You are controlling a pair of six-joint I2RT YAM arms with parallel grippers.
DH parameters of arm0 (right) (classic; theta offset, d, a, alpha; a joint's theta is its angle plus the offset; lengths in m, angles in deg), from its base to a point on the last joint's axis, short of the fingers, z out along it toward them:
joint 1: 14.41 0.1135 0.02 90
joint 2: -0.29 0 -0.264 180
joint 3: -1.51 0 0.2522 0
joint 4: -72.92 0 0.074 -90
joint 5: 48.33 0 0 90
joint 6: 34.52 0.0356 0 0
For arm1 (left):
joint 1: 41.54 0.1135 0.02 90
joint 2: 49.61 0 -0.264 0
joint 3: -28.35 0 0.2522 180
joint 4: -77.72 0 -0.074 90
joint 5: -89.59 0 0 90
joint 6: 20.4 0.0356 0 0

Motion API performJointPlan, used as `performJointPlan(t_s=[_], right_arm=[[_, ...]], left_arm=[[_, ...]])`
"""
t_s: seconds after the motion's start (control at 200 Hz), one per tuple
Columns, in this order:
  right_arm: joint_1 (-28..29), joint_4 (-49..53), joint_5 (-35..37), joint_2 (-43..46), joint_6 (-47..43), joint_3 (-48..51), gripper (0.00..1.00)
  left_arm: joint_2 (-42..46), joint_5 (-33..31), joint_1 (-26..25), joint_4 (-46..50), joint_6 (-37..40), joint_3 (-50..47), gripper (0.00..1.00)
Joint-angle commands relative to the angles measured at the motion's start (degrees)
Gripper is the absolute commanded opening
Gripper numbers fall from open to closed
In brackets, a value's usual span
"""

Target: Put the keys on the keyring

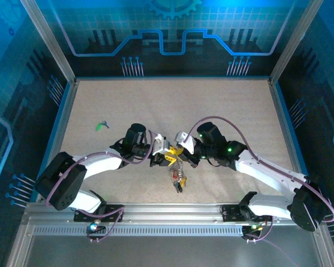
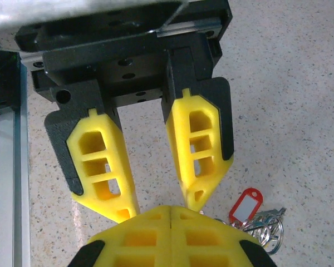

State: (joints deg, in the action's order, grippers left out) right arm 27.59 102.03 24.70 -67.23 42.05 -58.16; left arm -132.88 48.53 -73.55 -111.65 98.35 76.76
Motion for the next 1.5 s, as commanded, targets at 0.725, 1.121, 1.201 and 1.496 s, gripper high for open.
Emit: performJointPlan(t_s=[0.725, 1.121, 1.201, 1.496], right_arm=[[-3.2, -1.2, 3.3, 13.6, -6.7, 7.3, 0.29], [-3.1, -7.2, 4.6, 9.9, -16.5, 6.9, 0.19], [-2.9, -8.4, 3.0, 9.0, -17.3, 6.6, 0.16], [2.6, -2.2, -2.3, 11.6, -23.0, 7.5, 0.08]], left_arm=[[2.2, 5.3, -0.4, -7.0, 3.8, -1.1, 0.00], [6.3, 5.9, -0.5, -5.7, 6.3, -1.1, 0.00], [6.8, 5.9, -0.4, -5.3, 6.6, -1.2, 0.00], [7.2, 4.2, -0.4, -6.2, 2.5, -0.1, 0.00]])
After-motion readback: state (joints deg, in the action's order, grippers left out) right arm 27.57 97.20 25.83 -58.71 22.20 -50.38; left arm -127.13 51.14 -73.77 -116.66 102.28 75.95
